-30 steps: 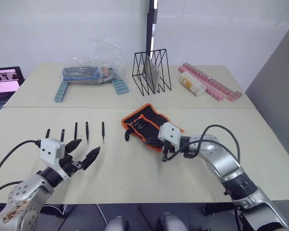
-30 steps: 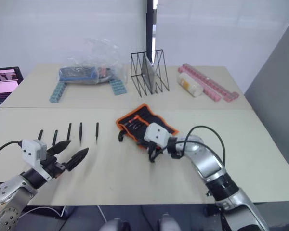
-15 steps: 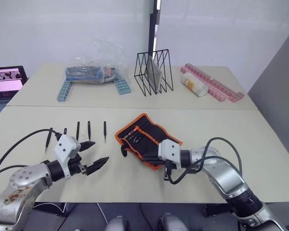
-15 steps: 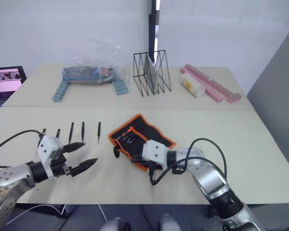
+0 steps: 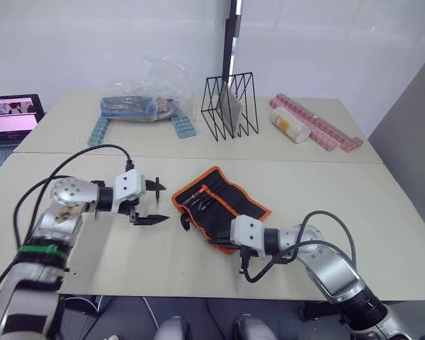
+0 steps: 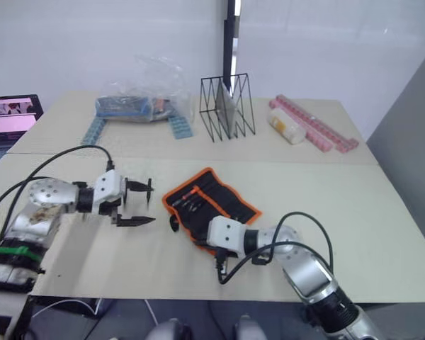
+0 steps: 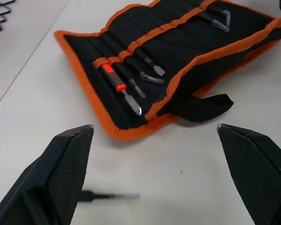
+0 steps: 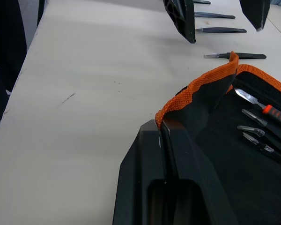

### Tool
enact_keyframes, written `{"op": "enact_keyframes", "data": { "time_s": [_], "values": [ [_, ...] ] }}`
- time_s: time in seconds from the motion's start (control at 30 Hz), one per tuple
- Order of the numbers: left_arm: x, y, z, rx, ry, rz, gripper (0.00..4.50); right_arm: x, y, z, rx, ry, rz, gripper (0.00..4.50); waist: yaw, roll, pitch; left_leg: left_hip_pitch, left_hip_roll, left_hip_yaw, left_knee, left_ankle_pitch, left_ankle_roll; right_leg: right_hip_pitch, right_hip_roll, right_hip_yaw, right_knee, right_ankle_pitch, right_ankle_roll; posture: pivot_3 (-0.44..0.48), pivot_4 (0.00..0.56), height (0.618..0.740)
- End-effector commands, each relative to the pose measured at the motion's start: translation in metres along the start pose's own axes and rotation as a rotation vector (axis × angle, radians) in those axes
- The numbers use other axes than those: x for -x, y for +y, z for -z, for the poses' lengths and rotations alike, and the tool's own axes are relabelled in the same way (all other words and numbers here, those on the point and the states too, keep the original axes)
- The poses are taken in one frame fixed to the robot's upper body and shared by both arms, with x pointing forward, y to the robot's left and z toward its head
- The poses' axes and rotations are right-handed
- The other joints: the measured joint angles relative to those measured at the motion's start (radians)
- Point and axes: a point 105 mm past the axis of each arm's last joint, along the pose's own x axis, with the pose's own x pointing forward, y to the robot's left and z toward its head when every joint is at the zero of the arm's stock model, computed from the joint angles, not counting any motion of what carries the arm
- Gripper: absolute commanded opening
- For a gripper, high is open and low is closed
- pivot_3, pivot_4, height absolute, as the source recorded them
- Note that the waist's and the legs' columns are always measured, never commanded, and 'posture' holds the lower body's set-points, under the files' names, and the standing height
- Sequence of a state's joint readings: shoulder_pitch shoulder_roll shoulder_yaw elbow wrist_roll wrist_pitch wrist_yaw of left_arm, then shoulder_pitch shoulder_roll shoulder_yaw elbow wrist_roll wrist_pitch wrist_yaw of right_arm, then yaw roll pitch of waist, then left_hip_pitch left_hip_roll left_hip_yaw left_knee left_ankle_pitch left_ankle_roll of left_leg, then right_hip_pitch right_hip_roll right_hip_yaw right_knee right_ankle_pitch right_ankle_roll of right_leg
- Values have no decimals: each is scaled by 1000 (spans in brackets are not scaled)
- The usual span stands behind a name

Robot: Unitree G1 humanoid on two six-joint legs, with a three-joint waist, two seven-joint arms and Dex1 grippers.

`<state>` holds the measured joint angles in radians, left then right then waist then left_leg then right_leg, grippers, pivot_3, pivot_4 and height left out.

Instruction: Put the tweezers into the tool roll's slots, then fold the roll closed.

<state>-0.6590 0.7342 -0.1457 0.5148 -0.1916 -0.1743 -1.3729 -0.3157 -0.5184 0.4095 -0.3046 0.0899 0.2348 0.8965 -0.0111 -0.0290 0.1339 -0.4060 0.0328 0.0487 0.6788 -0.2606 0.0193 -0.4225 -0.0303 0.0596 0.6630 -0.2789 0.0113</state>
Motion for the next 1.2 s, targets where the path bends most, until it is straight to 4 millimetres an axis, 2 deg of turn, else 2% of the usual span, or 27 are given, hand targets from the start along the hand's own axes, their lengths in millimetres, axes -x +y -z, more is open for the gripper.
{"op": "enact_keyframes", "data": {
  "time_s": [0.03,0.23,0.33,0.7,0.87,1.07,1.2],
  "values": [
    [-8,7,-7,-65,-23,33,4500,2,-4,-11,29,-25,34,33,-1,0,0,0,0,0,0,0,0,0,0,0,0,0,0,0,150,737],
    [-23,6,-8,-104,-41,95,4500,4,-3,-12,29,-22,49,33,-3,0,0,0,0,0,1,0,0,0,2,2,1,0,0,0,150,737],
    [-26,3,-10,-109,-62,110,3690,5,-2,-12,28,-19,51,0,-1,0,0,0,1,0,1,0,0,0,2,2,1,0,0,0,150,737],
    [-30,0,-13,-98,-99,132,70,5,0,-14,28,-15,47,0,-1,-1,0,0,1,0,1,0,0,0,2,2,2,0,1,0,150,737],
    [-26,-7,-11,-143,-78,177,26,5,0,-13,29,-8,43,0,-1,-1,0,0,1,0,2,0,0,0,1,2,2,0,1,0,150,737],
    [-26,-28,7,-373,11,240,26,3,1,-10,19,18,32,0,-1,-1,0,1,1,0,2,0,0,0,1,2,2,0,1,0,150,737],
    [-31,-42,19,-423,19,255,26,3,2,-11,-14,17,43,0,0,-1,0,1,1,0,2,0,0,0,1,2,2,0,1,0,150,737]
  ]
}}
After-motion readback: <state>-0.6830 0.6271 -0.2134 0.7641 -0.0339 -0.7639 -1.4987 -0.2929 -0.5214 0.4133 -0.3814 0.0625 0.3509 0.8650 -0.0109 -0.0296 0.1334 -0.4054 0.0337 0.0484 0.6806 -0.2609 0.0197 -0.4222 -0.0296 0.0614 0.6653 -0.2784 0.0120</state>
